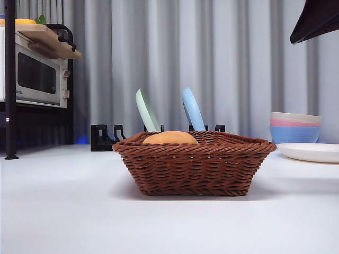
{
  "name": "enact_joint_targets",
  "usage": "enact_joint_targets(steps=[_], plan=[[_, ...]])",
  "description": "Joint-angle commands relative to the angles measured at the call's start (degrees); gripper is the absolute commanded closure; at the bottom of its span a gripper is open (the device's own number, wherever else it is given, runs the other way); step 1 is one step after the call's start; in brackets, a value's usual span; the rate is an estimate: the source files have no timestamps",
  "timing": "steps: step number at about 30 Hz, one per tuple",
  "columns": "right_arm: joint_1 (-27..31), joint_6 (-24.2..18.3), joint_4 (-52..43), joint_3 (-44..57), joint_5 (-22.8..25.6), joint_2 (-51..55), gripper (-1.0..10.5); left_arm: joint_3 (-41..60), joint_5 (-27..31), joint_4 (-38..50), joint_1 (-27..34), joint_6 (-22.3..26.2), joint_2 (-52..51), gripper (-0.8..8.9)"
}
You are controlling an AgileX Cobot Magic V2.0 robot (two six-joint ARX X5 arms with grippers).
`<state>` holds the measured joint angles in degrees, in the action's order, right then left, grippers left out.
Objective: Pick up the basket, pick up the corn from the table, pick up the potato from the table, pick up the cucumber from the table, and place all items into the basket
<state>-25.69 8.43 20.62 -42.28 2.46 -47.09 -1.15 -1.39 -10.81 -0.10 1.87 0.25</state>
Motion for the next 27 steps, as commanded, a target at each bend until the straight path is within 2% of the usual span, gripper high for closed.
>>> enact_joint_targets(steps=[1, 5, 8, 12, 15, 19, 27], plan=[[0.85, -4.79, -0.46, 0.35, 2.25, 3.02, 9.5, 0.92, -0.13, 0.13, 0.2, -0.33, -0.15, 8.17], [3.45, -8.9, -2.93, 2.73, 1.97, 7.28, 9.5, 0.92, -0.13, 0.13, 0.2, -0.33, -0.15, 8.17], [6.97, -8.79, -10.82, 9.6, 1.18, 12.39, 9.5, 0.92, -0.13, 0.13, 0.2, -0.33, -0.15, 8.17], [13.2, -8.39, -19.91, 21.66, -6.95, 21.22, 9.5, 0.92, -0.15, 0.13, 0.2, -0.33, -0.15, 8.17], [17.7, -8.35, -20.2, 28.65, -10.19, 27.74, 9.5, 0.92, -0.13, 0.13, 0.2, -0.33, -0.15, 8.17], [21.27, -7.85, -20.11, 35.63, -10.01, 35.71, 9.5, 0.92, -0.13, 0.13, 0.2, -0.33, -0.15, 8.17], [22.01, -7.82, -17.86, 41.27, -9.51, 44.0, 9.5, 0.92, -0.13, 0.13, 0.2, -0.33, -0.15, 8.17]])
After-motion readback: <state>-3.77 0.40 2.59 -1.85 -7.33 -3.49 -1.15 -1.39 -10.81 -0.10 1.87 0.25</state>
